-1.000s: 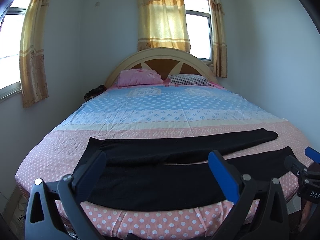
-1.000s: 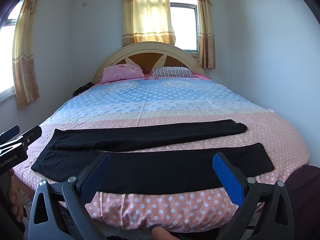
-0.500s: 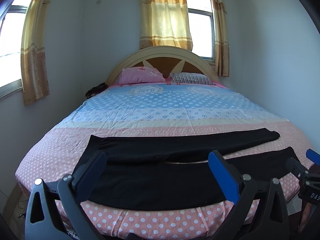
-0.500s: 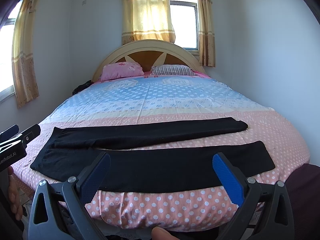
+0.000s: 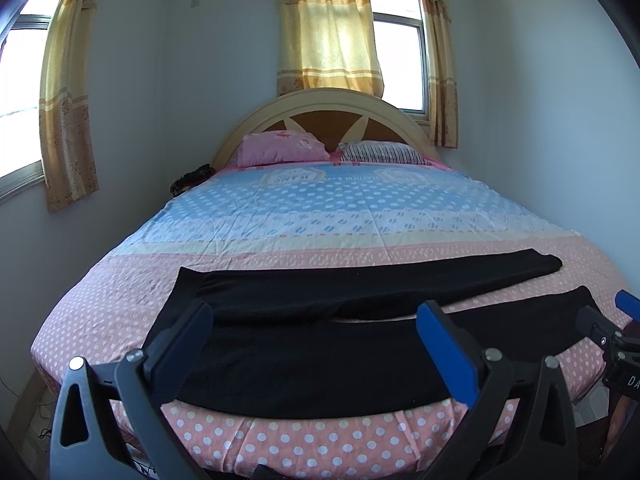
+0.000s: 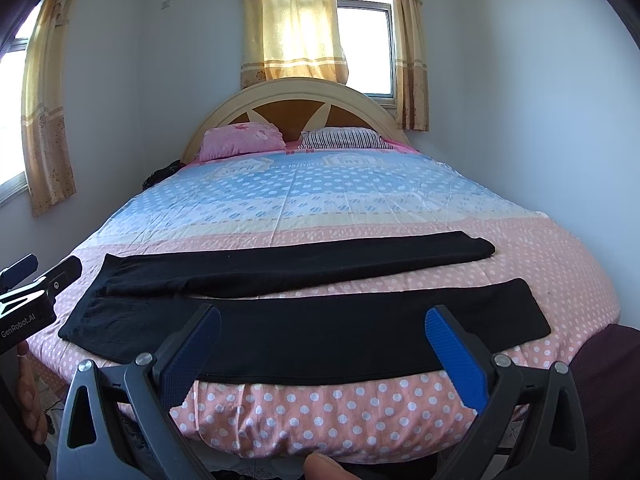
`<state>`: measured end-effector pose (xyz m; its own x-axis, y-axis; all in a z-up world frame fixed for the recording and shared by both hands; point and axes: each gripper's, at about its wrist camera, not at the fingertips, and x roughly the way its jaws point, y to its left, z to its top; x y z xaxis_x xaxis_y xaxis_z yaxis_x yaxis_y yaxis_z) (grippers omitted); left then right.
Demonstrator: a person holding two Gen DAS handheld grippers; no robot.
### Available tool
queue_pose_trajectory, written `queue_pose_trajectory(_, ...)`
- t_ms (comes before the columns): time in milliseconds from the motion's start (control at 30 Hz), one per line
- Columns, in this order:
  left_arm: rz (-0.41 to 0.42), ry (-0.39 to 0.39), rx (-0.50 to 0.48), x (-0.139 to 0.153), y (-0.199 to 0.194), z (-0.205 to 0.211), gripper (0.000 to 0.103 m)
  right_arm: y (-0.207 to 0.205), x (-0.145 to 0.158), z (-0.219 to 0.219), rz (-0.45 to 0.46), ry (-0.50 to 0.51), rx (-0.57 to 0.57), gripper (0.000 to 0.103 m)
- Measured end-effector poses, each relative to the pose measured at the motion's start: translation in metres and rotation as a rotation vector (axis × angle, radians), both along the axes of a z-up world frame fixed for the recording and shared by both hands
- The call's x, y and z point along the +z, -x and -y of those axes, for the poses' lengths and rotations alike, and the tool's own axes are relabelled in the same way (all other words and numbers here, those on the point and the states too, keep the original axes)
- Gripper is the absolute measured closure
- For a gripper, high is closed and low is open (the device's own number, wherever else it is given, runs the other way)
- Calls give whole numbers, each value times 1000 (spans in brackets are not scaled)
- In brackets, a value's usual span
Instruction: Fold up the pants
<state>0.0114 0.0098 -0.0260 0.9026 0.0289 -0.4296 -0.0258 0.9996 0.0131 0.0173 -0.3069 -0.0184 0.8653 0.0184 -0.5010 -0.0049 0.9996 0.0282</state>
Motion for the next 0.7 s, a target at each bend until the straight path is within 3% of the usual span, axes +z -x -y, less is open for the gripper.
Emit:
queue_pose_trajectory(533, -39, -16, -5, -16, -13, 2, 0, -14, -19, 5, -48, -7, 8, 1)
queue_pose_trajectory(700, -80, -27, -66, -30, -32, 1, 0, -28, -35, 11, -78, -31, 46, 1)
